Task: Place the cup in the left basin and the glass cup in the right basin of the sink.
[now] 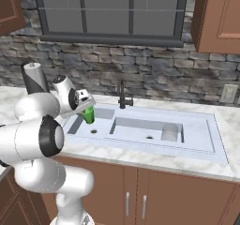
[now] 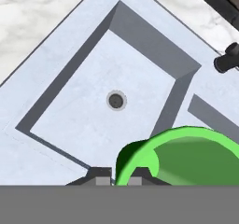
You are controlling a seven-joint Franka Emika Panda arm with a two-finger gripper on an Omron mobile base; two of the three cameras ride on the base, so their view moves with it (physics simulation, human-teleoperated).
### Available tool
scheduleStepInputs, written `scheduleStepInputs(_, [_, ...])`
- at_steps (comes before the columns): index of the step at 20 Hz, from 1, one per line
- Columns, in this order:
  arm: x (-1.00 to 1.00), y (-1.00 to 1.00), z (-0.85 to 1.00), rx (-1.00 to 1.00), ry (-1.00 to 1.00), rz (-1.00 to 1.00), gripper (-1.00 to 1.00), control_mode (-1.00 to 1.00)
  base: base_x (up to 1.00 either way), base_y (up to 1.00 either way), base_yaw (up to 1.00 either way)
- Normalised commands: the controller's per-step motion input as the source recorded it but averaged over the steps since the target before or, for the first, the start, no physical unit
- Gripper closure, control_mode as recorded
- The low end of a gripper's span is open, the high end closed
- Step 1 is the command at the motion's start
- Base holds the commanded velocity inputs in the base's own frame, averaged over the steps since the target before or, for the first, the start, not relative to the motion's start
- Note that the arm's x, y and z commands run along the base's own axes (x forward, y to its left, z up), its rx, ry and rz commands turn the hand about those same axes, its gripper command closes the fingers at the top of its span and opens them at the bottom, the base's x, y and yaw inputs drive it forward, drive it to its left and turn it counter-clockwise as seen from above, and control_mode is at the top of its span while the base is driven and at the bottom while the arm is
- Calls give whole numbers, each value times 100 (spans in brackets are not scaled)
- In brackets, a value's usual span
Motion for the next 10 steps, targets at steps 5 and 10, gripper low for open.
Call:
scheduleStepInputs(5, [18,1,-18,0,0,0,100,-100,0,0,0])
scheduleStepInputs(10, [25,6,-14,-3,0,0,100,-100,0,0,0])
